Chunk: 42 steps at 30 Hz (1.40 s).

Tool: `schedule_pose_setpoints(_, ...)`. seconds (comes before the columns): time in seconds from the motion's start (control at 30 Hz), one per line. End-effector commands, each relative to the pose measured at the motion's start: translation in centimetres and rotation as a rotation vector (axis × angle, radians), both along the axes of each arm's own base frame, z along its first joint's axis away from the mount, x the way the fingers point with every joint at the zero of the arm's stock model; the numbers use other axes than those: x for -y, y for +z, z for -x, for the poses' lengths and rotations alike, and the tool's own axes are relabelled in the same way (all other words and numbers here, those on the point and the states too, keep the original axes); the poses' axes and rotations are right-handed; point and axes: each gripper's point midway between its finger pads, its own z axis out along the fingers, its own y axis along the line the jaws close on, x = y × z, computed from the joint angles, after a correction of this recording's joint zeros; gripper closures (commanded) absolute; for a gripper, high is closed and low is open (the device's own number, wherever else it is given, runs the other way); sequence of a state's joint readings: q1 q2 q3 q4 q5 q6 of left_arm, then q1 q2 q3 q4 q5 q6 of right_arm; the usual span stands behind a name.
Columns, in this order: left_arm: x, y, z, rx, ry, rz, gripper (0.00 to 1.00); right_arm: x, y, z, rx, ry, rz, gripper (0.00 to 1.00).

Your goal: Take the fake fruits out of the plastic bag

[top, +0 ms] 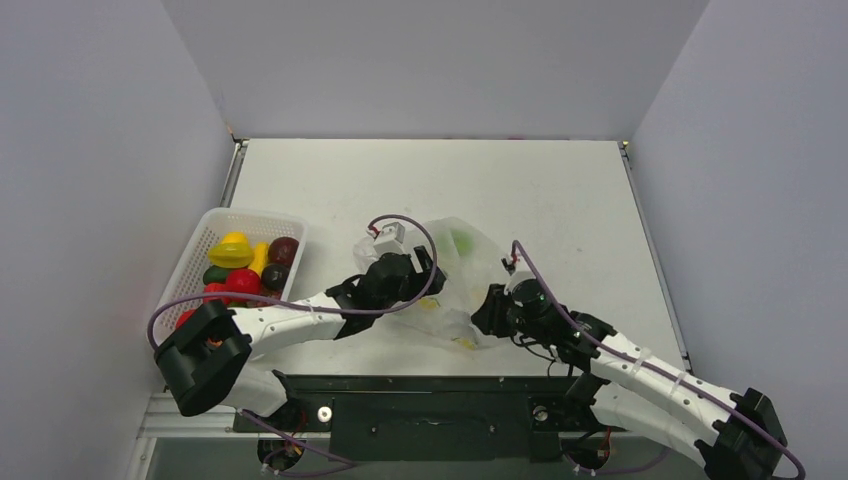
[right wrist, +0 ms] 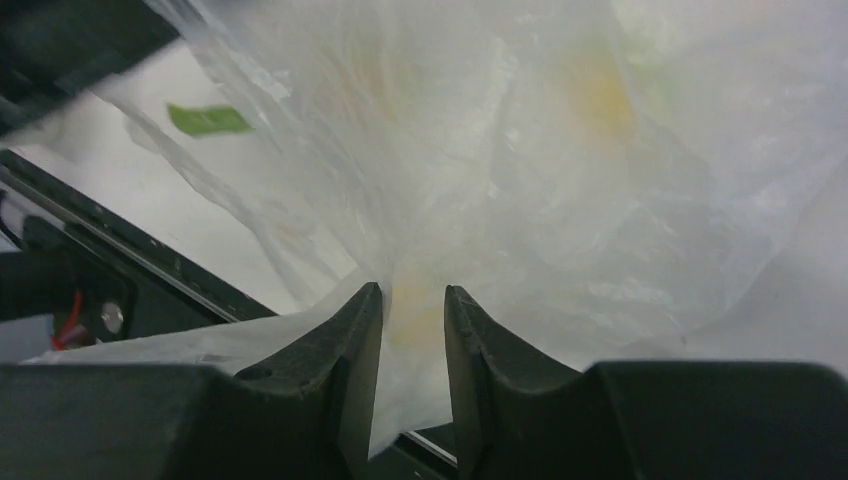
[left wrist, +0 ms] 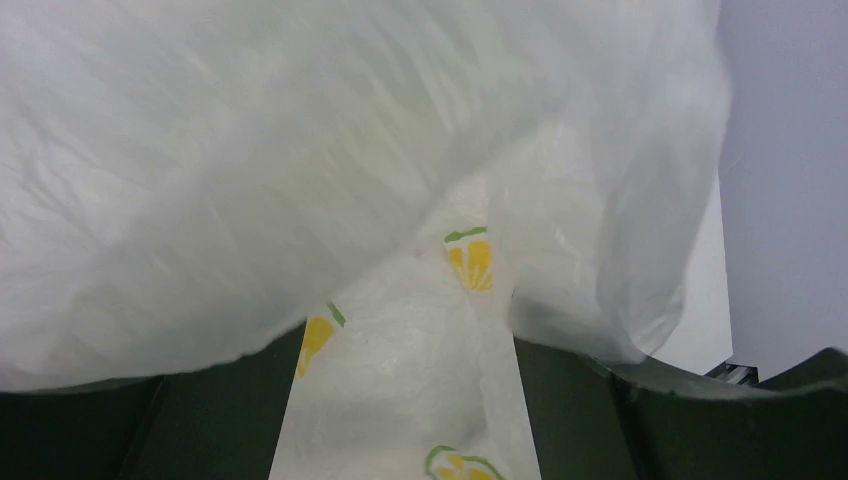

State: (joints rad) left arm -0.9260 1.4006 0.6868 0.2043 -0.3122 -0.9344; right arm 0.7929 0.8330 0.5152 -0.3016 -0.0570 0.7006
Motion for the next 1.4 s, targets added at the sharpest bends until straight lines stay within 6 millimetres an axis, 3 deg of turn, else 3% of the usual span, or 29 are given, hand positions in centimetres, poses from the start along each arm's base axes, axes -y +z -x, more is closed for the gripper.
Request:
schedule_pose_setpoints(0.0,0.2,1.6,-0.2,0.035,-0.026,0.058,0.28,-1.7,2.1,0.6,0.033,0.008,-0.169,0.74)
schedule_pose_setpoints(0.1,0.0,1.7,-0.2,0.034,-0.027,0.06,0.28,0.2,3.4,-0.5,0.105,-0.059,-0.086,0.73)
schedule_pose_setpoints(0.23,0.1,1.9,0.2,0.021,-0.039,0.08,0.27,2.2,6.2,-2.0,0.192,-0.107,0.026,0.58)
schedule_pose_setpoints(0.27,0.1,1.9,0.3,0.017,-0.038,0.086,0.27,2.1,7.4,-2.5,0.217,-0.107,0.039,0.51)
schedule_pose_setpoints(0.47,-0.3,2.3,0.8,0.008,-0.035,0.1,0.27,1.5,9.5,-4.5,0.262,-0.099,0.124,0.31)
schedule_pose_setpoints(0.6,-0.7,2.6,0.9,0.015,-0.036,0.083,0.27,0.2,9.6,-5.0,0.256,-0.04,0.151,0.25)
schedule_pose_setpoints(0.73,-0.9,2.5,1.0,0.015,-0.035,0.078,0.26,-1.9,8.3,-4.9,0.229,0.025,0.113,0.25)
schedule_pose_setpoints(0.83,-1.3,2.4,1.0,0.016,-0.025,0.07,0.26,-2.4,6.8,-4.5,0.206,0.037,0.086,0.26)
schedule_pose_setpoints(0.93,-1.6,2.2,1.0,0.016,-0.013,0.068,0.25,-4.0,6.8,-4.2,0.21,0.082,0.004,0.26)
schedule_pose_setpoints(1.07,-1.5,1.7,1.2,-0.011,-0.01,0.081,0.25,-5.4,6.3,-4.1,0.203,0.119,-0.041,0.31)
schedule_pose_setpoints(1.13,-1.4,1.3,1.2,-0.022,-0.009,0.084,0.26,-5.4,5.4,-4.8,0.19,0.104,-0.007,0.37)
schedule_pose_setpoints(1.23,-1.3,0.8,1.2,-0.038,0.001,0.089,0.25,-4.6,4.5,-5.8,0.189,0.062,0.065,0.62)
schedule_pose_setpoints(1.27,-1.4,0.6,1.2,-0.048,0.01,0.095,0.25,-4.6,4.5,-6.2,0.197,0.06,0.081,0.76)
schedule_pose_setpoints(1.33,-1.7,-0.1,1.2,-0.066,0.033,0.1,0.25,-4.7,5.0,-6.5,0.211,0.066,0.101,0.93)
schedule_pose_setpoints(1.37,-1.9,-0.2,1.1,-0.068,0.046,0.107,0.24,-4.9,5.2,-6.5,0.214,0.083,0.106,0.98)
